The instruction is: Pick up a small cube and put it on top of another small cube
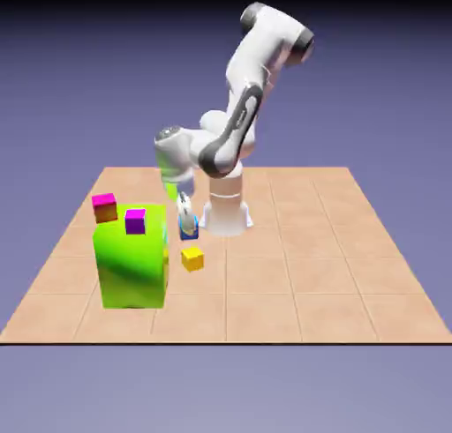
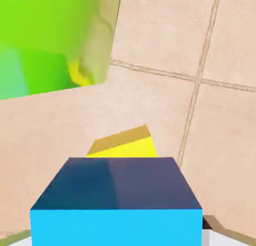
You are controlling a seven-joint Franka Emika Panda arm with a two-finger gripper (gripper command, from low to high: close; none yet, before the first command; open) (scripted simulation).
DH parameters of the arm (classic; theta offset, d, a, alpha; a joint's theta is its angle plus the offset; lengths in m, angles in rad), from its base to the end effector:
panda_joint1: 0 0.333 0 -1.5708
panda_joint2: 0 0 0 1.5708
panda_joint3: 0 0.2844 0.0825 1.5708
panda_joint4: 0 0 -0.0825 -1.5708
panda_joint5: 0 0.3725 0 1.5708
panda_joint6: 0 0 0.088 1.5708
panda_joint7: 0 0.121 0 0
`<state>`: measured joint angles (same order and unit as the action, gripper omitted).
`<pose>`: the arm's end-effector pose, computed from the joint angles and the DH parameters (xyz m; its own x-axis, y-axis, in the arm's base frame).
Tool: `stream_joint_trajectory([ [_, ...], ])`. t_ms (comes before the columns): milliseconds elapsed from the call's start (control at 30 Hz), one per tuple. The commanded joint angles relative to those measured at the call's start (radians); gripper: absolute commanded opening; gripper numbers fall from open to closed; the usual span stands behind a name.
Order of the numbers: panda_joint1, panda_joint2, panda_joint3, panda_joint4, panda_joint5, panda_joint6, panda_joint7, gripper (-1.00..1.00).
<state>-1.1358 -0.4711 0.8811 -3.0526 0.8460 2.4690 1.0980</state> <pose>0.2392 -0.1288 0.1873 -0.5635 -0.8197 -0.1024 -0.8255 0.5542 0.1068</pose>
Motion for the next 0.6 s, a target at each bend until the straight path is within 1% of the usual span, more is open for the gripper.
stream_joint_trajectory([
  [0, -0.002, 0.036, 0.004, -0.001, -0.002, 0.037, 0.002, -1.0],
  [233, -0.015, 0.285, 0.036, -0.006, -0.004, 0.29, 0.006, -1.0],
  [267, -0.015, 0.285, 0.036, -0.006, -0.004, 0.29, 0.006, 1.0],
  [300, -0.015, 0.285, 0.036, -0.006, -0.004, 0.29, 0.006, 1.0],
  [567, 0.0, -0.004, -0.001, 0.0, -0.002, -0.005, 0.001, 1.0],
])
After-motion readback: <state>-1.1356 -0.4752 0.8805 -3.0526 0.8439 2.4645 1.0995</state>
